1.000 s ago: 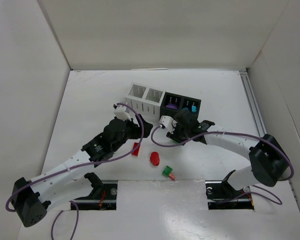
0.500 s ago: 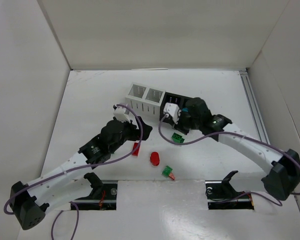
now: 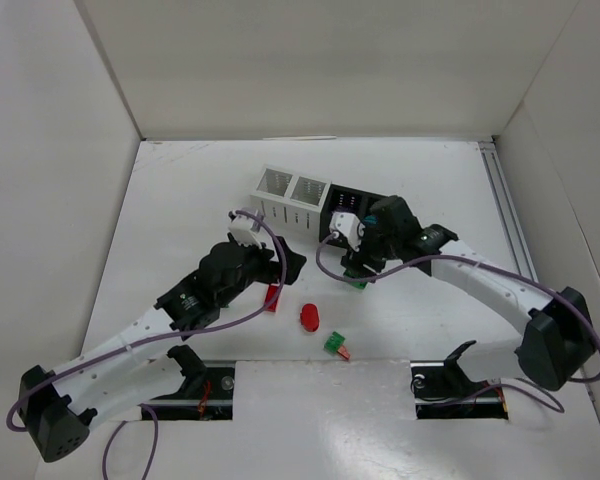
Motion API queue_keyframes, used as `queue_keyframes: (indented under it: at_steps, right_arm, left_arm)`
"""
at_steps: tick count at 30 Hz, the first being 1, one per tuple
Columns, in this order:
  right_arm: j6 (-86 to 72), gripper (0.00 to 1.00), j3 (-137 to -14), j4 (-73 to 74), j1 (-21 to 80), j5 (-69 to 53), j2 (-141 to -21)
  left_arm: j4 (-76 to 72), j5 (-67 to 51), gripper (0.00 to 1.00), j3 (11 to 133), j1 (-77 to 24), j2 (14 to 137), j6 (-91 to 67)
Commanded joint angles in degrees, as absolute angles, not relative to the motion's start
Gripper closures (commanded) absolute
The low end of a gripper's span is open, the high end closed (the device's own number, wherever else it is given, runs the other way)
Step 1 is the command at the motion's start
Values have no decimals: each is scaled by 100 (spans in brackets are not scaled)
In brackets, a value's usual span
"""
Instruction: Sort the legos into containers by color
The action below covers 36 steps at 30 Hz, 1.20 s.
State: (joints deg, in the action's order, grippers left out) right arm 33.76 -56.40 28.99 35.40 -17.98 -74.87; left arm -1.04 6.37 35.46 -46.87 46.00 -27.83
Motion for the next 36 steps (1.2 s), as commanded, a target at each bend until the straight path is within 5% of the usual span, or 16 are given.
queue_keyframes:
  at_steps: [1,24,28,29,30,36]
  right_arm:
    - [3498,29,-5625,2945,3717,-1564,-7855]
    - [3041,25,-5344,2294,3876,-888,-8868]
    - [2927,42,-5291,2241,3876,-835,-8868]
    - [2848,57,-5291,2241,3876,-835,-8799]
    - [2848,62,-5291,2241,3876,-835,-8737]
    - [2795,74,-5413,2347,3876,-1168,-8281]
  left_arm:
    - [-308,580,12,3446,-4720,4562,-2672]
    - [-255,633,12,3234,-4720,4562,-2830]
    - [-255,633,12,3234,-4720,4562,-2882]
    - [-255,633,12,3234,-4720,4562,-2883]
    - [-255,633,12,3234,-4720,4562,-2883]
    - [-255,581,12,3121,-4720,4509,-2743]
